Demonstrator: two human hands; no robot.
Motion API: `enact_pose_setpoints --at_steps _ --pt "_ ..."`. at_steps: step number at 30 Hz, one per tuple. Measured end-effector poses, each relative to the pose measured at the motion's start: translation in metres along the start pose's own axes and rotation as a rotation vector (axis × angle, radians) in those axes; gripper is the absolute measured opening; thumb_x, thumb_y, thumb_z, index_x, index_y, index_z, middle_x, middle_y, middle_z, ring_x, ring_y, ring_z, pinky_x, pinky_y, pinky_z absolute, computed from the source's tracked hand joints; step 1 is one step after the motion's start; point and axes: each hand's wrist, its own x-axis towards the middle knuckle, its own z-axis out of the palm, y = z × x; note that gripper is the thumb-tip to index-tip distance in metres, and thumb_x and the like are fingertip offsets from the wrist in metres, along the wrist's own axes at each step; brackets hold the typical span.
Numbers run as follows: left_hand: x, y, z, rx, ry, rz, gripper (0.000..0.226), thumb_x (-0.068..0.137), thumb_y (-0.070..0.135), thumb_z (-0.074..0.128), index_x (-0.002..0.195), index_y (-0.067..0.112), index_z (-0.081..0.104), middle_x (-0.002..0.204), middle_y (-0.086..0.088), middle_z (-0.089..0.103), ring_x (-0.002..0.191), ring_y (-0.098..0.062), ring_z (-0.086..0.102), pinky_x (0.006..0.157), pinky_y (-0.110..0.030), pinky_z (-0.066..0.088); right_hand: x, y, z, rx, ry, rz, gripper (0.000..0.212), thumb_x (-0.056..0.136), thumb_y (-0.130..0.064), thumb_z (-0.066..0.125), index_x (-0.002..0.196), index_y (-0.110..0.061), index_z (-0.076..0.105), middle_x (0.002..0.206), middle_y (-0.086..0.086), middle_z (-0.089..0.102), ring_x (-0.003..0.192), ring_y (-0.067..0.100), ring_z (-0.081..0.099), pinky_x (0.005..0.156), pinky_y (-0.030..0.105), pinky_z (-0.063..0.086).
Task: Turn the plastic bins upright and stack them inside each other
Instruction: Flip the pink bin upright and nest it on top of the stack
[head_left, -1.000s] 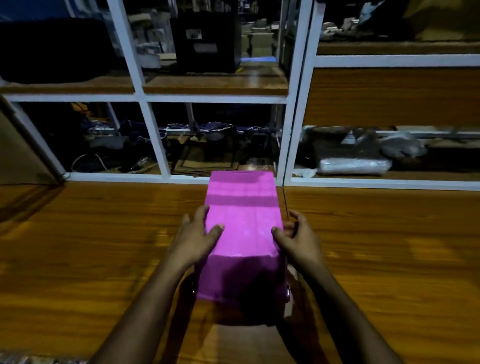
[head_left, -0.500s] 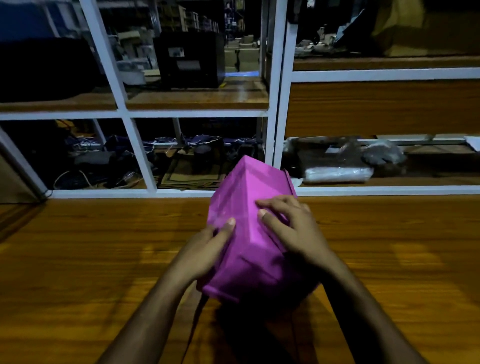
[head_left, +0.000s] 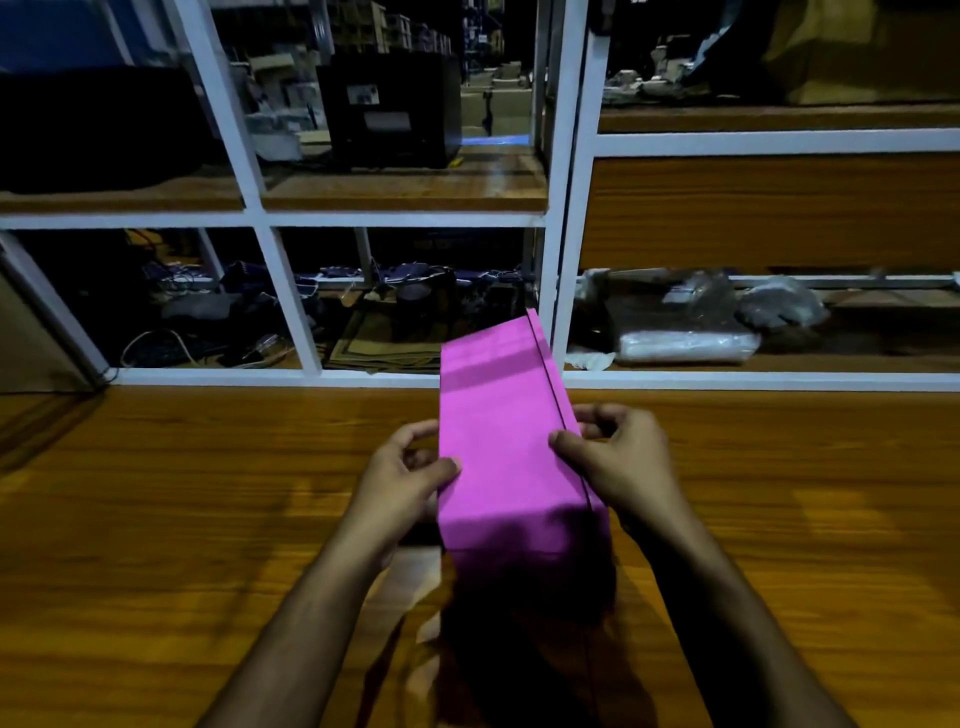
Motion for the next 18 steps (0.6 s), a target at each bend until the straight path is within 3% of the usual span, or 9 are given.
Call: enact_pose_setpoints --at_steps 3,5,9,11,13,15,18 --pt "0.004 0.002 -0.006 0.225 0.041 0.111 0.036 0.073 0.022 0.075 0.107 0.026 0.068 0.104 -0.003 0.072 0.09 -0.016 0.069 0.072 -0.033 0.058 0.0 -0.001 0.008 0.05 -0.014 -0.034 0.032 0.059 -0.031 0.075 0.088 -0.016 0.072 0.076 0.0 0.076 0.073 0.02 0.074 0.072 0.05 0.06" --pt "0.004 0.008 -0.007 0.383 0.011 0.145 0.05 0.064 0.045 0.074 0.11 0.027 0.071 0.109 0.003 0.072 0.1 -0.014 0.067 0.091 -0.038 0.055 -0.001 -0.004 0.014 0.062 -0.035 -0.08 0.024 0.061 -0.029 0.073 0.083 -0.02 0.072 0.075 -0.002 0.076 0.072 0.019 0.074 0.073 0.05 0.06" --pt "-0.003 0.018 0.003 0.599 -0.005 0.187 0.065 0.077 0.073 0.043 0.12 0.031 0.066 0.126 0.005 0.064 0.123 -0.015 0.051 0.109 -0.038 0.034 -0.011 -0.018 0.026 0.012 -0.21 -0.203 0.036 0.079 -0.032 0.071 0.113 -0.021 0.072 0.085 -0.001 0.076 0.072 0.015 0.072 0.066 0.035 0.06" --pt "-0.006 0.022 0.002 0.564 0.014 0.177 0.073 0.072 0.083 0.037 0.114 0.031 0.067 0.12 0.006 0.065 0.118 -0.015 0.053 0.106 -0.038 0.036 -0.016 -0.023 0.03 0.001 -0.383 -0.238 0.031 0.089 -0.038 0.061 0.115 -0.024 0.072 0.092 -0.001 0.077 0.074 0.015 0.072 0.062 0.032 0.057" --pt "-0.005 0.023 -0.005 0.44 0.03 0.149 0.057 0.075 0.074 0.053 0.099 0.024 0.069 0.104 0.003 0.072 0.099 -0.016 0.066 0.091 -0.041 0.051 -0.016 -0.021 0.03 -0.107 -0.396 -0.279 0.031 0.09 -0.048 0.057 0.107 -0.029 0.075 0.095 -0.005 0.077 0.079 0.011 0.071 0.067 0.03 0.055" --pt "-0.002 0.018 -0.016 0.47 0.068 0.121 0.034 0.082 0.053 0.062 0.096 0.022 0.067 0.095 0.0 0.071 0.089 -0.019 0.067 0.081 -0.042 0.055 -0.006 -0.01 0.024 -0.378 -0.194 -0.302 0.033 0.089 -0.044 0.061 0.113 -0.024 0.073 0.101 -0.004 0.076 0.086 0.009 0.069 0.075 0.023 0.048" --pt "0.0 0.006 -0.031 0.312 0.071 0.004 0.013 0.087 0.024 0.061 0.095 0.014 0.066 0.083 -0.005 0.07 0.077 -0.025 0.066 0.072 -0.048 0.056 0.012 0.018 0.009 -0.689 0.0 -0.173 0.043 0.087 -0.04 0.065 0.12 -0.013 0.066 0.106 0.008 0.071 0.098 0.025 0.064 0.09 0.035 0.049"
